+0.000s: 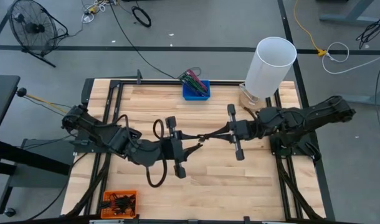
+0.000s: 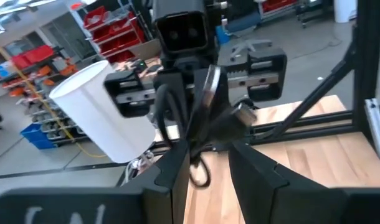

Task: Pick & Place USB Port
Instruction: Put the black charger cable into the orange basket

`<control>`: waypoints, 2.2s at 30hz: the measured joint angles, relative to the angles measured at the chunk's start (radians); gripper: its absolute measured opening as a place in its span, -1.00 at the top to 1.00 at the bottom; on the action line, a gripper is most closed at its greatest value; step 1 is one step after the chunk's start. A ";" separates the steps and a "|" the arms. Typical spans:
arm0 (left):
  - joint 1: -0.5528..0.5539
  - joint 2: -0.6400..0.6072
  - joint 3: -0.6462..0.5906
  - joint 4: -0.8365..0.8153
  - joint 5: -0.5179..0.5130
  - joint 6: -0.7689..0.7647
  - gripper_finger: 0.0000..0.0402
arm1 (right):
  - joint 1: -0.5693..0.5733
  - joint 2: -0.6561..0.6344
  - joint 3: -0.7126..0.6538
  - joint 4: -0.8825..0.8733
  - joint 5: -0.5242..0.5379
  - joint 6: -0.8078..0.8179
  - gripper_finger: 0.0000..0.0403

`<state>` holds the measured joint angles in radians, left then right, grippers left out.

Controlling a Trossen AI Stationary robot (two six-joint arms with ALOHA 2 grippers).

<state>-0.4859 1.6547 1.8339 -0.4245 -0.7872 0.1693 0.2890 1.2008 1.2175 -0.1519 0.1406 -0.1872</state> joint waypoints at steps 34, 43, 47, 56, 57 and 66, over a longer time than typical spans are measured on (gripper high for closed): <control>-0.022 0.001 -0.002 -0.208 -0.020 -0.123 0.97 | 0.001 0.039 0.000 0.023 -0.017 -0.012 0.68; -0.160 0.000 -0.013 -0.717 0.224 -0.694 0.96 | -0.003 0.040 0.000 -0.157 0.009 0.111 0.37; -0.269 0.001 -0.066 -0.847 0.324 -1.002 0.96 | -0.004 0.040 0.000 -0.187 0.062 0.152 0.34; -0.452 0.000 -0.240 -0.870 0.549 -1.483 0.97 | -0.012 0.040 0.000 -0.171 0.116 0.146 0.40; -0.467 0.000 -0.262 -0.870 0.573 -1.528 0.97 | -0.014 0.040 0.000 -0.171 0.115 0.147 0.41; -0.534 0.001 -0.386 -0.821 0.724 -1.763 0.97 | -0.029 0.040 0.000 -0.171 0.114 0.153 0.42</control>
<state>-1.0200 1.6554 1.4479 -1.2455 -0.0632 -1.5936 0.2604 1.2404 1.2175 -0.3225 0.2546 -0.0341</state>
